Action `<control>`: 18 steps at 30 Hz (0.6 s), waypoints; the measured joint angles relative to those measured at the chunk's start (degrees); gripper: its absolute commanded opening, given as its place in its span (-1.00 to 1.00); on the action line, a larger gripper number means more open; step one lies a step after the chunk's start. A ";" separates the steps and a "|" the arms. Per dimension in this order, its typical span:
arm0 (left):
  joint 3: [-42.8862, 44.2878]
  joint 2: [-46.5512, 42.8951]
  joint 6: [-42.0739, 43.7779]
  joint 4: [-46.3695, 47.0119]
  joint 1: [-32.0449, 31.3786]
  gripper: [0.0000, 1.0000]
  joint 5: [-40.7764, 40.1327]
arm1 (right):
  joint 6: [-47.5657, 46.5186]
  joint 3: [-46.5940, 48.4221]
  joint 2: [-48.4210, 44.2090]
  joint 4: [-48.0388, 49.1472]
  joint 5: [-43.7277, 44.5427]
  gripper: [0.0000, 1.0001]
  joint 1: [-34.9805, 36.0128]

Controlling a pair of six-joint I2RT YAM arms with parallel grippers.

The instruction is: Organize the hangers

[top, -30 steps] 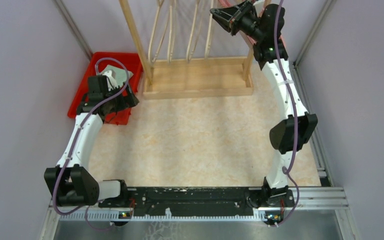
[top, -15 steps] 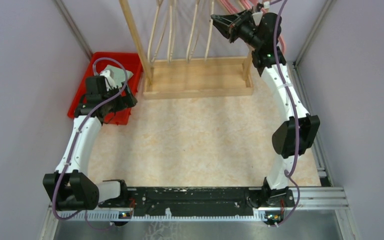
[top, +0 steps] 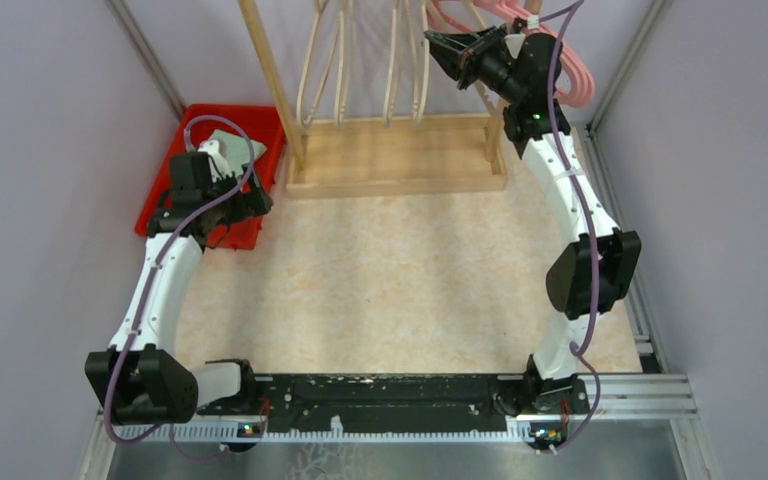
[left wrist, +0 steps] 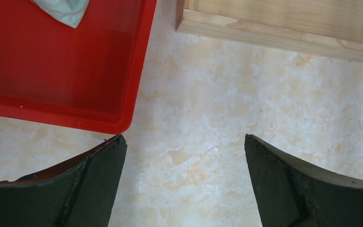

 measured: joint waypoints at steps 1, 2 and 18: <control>0.00 0.00 0.00 -0.02 0.00 1.00 -0.02 | 0.33 0.07 0.00 -0.02 -0.02 -1.00 0.00; 0.00 0.00 0.00 -0.02 0.00 1.00 -0.02 | 0.59 0.15 0.00 -0.07 -0.02 -1.00 0.00; 0.00 0.09 0.00 0.00 0.00 1.00 -0.81 | 8.96 16.35 5.27 -13.57 -2.40 -1.00 -0.42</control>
